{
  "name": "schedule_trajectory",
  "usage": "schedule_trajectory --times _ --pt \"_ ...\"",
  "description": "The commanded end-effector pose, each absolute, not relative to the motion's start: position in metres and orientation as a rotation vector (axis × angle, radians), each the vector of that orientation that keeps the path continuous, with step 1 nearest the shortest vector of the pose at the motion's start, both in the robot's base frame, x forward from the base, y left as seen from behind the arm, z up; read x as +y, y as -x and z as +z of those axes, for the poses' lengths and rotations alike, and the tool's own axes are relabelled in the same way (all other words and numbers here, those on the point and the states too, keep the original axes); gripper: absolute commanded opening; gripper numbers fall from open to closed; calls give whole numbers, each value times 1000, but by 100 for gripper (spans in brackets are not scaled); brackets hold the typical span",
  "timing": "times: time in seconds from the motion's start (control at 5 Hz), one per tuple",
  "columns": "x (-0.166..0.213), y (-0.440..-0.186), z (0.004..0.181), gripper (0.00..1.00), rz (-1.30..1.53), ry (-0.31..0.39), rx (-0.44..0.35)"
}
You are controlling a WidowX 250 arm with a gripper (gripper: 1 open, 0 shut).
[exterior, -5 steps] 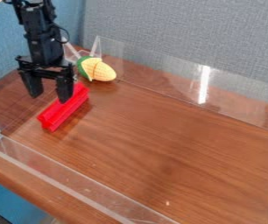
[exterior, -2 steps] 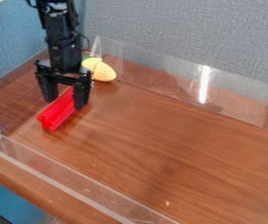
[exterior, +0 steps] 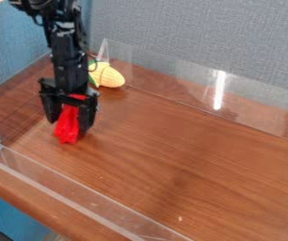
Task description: Put the red object to the right side of the table
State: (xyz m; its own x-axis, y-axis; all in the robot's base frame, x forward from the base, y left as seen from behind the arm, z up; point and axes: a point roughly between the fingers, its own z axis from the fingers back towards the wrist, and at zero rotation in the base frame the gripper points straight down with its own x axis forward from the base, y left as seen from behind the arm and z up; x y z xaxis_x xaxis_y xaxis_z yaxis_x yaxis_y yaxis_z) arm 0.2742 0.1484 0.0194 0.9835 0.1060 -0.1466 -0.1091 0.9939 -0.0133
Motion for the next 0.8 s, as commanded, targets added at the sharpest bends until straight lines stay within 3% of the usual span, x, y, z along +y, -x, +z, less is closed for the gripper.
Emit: schedule_trajectory --times 0.0,0.4,0.6 --pt "168 -270 43 100 179 8 98" --pt "178 -264 64 100 263 51 59" --pt "175 -260 56 100 241 47 76"
